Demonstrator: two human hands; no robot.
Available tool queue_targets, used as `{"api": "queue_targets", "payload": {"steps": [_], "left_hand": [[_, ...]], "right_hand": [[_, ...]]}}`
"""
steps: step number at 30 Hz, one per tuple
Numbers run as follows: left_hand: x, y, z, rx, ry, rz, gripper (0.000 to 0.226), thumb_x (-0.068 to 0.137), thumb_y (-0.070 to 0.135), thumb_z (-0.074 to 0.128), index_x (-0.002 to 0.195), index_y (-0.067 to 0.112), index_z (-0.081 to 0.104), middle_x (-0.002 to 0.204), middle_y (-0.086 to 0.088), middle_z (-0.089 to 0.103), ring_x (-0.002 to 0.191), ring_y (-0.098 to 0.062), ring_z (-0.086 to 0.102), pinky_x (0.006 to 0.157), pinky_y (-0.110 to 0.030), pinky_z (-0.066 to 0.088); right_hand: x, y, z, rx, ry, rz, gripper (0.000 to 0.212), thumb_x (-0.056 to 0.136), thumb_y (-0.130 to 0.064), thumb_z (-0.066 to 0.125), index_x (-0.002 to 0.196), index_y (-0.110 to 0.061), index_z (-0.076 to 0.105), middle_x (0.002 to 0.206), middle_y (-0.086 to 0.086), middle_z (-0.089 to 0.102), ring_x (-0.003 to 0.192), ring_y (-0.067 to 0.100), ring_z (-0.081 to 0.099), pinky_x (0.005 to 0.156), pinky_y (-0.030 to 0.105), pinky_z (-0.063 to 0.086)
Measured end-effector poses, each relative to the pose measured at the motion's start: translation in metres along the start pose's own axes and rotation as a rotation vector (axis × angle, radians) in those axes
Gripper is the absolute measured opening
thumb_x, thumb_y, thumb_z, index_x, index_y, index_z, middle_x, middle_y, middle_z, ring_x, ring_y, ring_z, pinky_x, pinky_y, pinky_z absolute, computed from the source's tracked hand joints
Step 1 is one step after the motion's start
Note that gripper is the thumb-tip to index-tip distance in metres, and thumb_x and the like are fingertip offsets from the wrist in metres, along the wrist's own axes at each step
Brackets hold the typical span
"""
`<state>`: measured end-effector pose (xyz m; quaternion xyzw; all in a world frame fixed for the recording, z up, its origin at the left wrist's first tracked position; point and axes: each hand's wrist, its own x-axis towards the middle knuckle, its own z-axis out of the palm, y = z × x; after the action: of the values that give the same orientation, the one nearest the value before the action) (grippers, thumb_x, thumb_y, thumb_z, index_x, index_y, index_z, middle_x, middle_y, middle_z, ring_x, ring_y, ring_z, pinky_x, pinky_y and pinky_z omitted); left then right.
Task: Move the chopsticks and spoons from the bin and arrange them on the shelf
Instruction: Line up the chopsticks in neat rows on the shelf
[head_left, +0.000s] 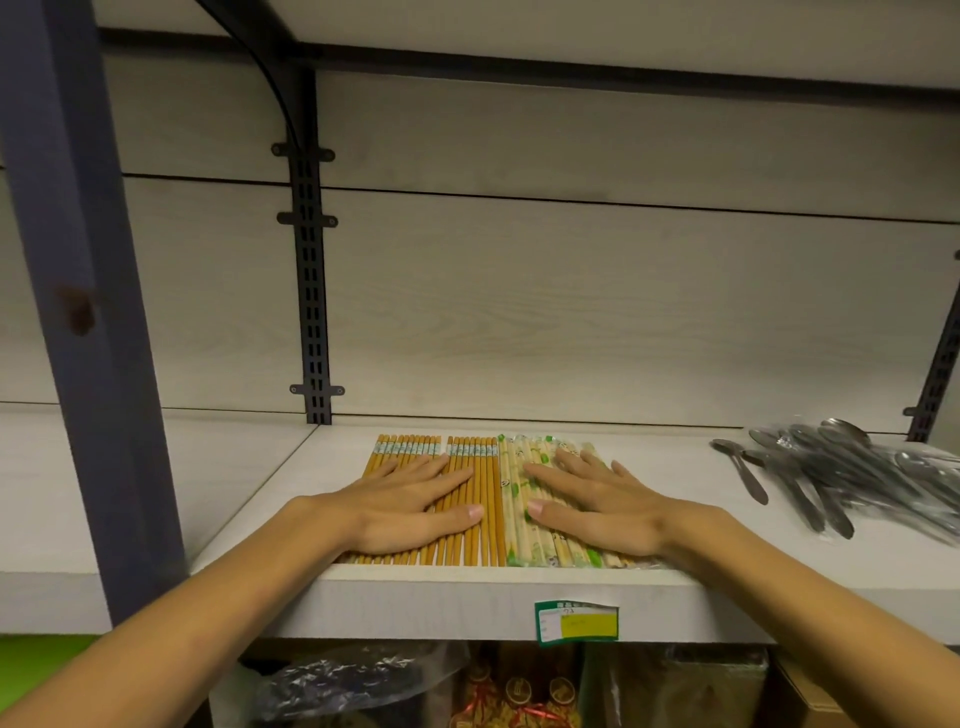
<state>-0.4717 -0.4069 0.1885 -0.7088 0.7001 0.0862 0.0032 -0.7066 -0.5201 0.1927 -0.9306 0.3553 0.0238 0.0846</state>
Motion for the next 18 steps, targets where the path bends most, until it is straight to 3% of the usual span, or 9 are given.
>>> {"api": "queue_targets", "payload": {"steps": [11, 14, 18], "left_hand": [[0.0012, 0.0064, 0.0034, 0.068, 0.000, 0.062, 0.070, 0.077, 0.083, 0.010, 0.141, 0.061, -0.009, 0.158, 0.015, -0.018, 0.146, -0.014, -0.018, 0.118, -0.050, -0.010], [0.0015, 0.0070, 0.0033, 0.074, -0.006, 0.088, 0.060, 0.080, 0.081, 0.009, 0.135, 0.069, -0.010, 0.158, 0.016, -0.019, 0.146, -0.017, -0.019, 0.116, -0.053, -0.011], [0.0023, 0.0075, 0.0036, 0.071, -0.022, 0.086, 0.056, 0.080, 0.079, 0.009, 0.134, 0.071, -0.001, 0.158, 0.018, -0.017, 0.146, -0.018, -0.019, 0.115, -0.055, -0.013]], "right_hand": [[0.0055, -0.0103, 0.0054, -0.063, -0.034, 0.024, 0.078, 0.070, -0.085, 0.006, 0.143, -0.059, -0.006, 0.161, -0.008, -0.010, 0.148, 0.021, -0.014, 0.118, 0.050, -0.009], [0.0050, -0.0105, 0.0067, -0.062, -0.017, 0.001, 0.066, 0.076, -0.083, 0.010, 0.136, -0.065, -0.012, 0.162, -0.006, -0.010, 0.148, 0.023, -0.013, 0.118, 0.050, -0.008], [0.0061, -0.0102, 0.0072, -0.060, -0.030, 0.002, 0.055, 0.083, -0.079, 0.012, 0.135, -0.070, -0.002, 0.162, -0.005, -0.010, 0.148, 0.026, -0.015, 0.117, 0.052, -0.010]]}}
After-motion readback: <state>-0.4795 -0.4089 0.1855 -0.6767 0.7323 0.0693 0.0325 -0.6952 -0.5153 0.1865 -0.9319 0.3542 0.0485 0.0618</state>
